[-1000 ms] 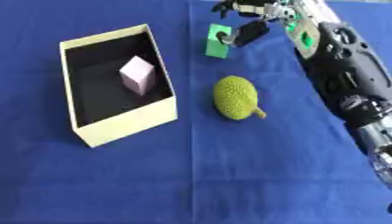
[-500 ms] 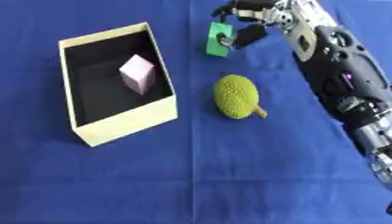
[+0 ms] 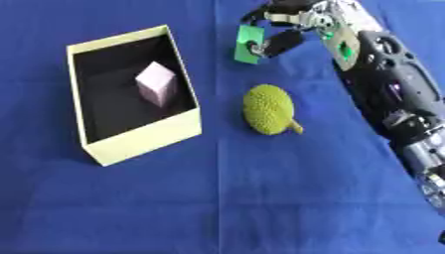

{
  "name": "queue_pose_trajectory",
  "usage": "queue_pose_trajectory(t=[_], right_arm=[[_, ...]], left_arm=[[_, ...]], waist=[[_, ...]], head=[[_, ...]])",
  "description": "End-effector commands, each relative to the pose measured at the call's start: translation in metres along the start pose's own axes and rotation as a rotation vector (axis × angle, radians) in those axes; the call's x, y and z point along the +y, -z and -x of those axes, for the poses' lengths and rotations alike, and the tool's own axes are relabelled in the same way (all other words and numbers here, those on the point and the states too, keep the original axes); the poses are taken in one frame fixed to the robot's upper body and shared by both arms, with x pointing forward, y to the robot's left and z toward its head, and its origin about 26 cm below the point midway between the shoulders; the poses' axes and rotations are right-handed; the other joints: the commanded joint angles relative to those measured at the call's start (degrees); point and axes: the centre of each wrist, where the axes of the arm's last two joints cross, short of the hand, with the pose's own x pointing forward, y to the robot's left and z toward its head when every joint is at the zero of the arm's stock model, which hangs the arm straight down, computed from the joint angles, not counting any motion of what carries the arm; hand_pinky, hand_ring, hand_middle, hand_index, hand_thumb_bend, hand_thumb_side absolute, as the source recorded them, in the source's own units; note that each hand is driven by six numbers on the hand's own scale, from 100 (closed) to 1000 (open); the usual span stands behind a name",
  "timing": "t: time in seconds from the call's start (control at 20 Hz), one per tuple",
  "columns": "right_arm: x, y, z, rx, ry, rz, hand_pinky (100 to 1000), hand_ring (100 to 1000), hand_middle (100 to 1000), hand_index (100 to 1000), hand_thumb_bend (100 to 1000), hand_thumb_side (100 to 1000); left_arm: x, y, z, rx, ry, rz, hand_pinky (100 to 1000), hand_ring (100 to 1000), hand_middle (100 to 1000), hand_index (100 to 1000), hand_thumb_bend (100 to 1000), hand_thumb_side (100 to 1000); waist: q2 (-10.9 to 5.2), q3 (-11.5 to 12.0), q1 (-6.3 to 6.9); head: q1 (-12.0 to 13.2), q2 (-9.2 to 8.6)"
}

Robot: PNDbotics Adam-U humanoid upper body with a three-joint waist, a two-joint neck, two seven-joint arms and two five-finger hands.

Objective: Pick up objects on the table and place them in the box.

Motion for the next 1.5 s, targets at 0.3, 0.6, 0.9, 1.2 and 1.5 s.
queue_pose_trajectory(t=[0.3,0.6,0.9,1.2,1.5], right_arm=[[-0.004,-0.005,0.009,0.024,-0.015,0.003,895,946,809,1000,129,732],[-0.001,-0.007,0.012,0.019,-0.014,0.004,885,922,684,945,140,700],[-0.003,-0.009,0.012,0.024,0.016,0.057,869,882,560,826,122,656],[-0.010,-0.012,0.009,0.023,0.045,0.121,852,829,463,724,123,574],[-0.034,-0.021,0.003,0.013,0.038,0.217,842,779,412,667,144,415]], left_arm=[[0.000,0.007,-0.005,-0.029,-0.010,0.001,710,821,754,817,222,627],[0.000,0.007,-0.005,-0.029,-0.013,0.003,711,821,755,817,220,630],[-0.001,0.007,-0.005,-0.027,-0.015,0.007,711,822,755,817,217,630],[-0.001,0.007,-0.005,-0.024,-0.016,0.007,711,822,755,817,217,631],[0.000,0.006,-0.005,-0.022,-0.013,0.008,711,822,755,817,216,630]], waist=[[-1.00,0.1,0.40],[-0.94,0.1,0.48],[-0.98,0.1,0.48],[-1.14,0.0,0.50],[-1.51,-0.1,0.49]], head=[[0.1,-0.52],[0.0,-0.55],[0.0,-0.59],[0.0,-0.71],[-0.1,-0.59]])
